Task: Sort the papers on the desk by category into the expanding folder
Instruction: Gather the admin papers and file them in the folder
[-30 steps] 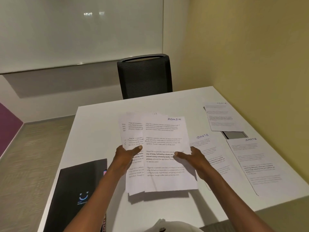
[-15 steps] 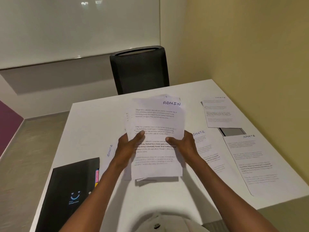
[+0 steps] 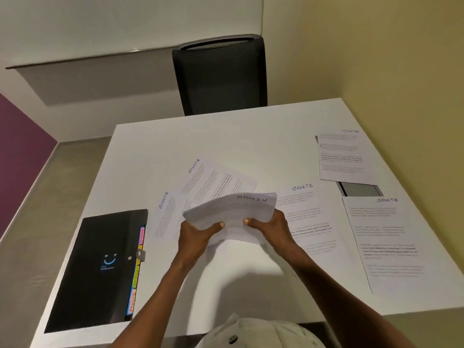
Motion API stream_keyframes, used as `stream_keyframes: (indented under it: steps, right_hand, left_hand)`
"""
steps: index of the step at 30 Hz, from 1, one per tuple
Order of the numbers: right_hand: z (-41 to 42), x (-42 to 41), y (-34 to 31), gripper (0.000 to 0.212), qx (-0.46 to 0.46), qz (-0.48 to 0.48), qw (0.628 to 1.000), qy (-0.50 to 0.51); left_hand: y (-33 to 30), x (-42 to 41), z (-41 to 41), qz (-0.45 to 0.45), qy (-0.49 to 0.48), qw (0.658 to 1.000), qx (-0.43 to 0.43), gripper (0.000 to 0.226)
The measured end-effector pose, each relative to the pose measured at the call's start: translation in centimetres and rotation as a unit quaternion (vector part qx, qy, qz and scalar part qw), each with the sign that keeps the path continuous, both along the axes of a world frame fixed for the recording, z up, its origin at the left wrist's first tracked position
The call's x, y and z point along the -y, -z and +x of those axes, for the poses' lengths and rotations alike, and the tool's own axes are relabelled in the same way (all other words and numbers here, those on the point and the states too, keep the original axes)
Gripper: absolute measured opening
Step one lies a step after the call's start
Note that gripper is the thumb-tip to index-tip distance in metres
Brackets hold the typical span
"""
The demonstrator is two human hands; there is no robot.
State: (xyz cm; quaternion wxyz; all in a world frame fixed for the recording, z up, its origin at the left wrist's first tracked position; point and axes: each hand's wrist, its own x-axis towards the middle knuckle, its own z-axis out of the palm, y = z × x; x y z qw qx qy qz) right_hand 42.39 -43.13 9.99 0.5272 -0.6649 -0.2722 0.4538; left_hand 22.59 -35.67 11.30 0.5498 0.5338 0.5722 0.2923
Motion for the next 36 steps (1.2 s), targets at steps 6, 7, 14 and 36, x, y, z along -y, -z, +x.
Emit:
stream_keyframes:
  steps: [6,7,14,36]
  right_hand:
    - [0.1,-0.7,-1.0,0.041,0.018,0.014,1.000,0.002]
    - [0.3,-0.9,-1.5,0.041,0.021,0.020,1.000,0.005]
    - [1.4,-0.4,-2.4,0.038,0.024,0.059,0.998,0.013]
    - [2.4,0.7,-0.4,0.032,0.013,0.022,0.999,0.025]
  left_hand:
    - [-1.0,-0.5,1.6,0.023,-0.039,0.999,-0.016,0.043]
    - [-1.3,-0.5,1.7,0.027,-0.046,0.999,-0.011,0.044]
    - [-2.1,-0.4,1.8,0.039,-0.044,0.998,0.034,0.042]
    - [0.0,-0.7,1.7,0.019,-0.025,0.999,0.035,0.035]
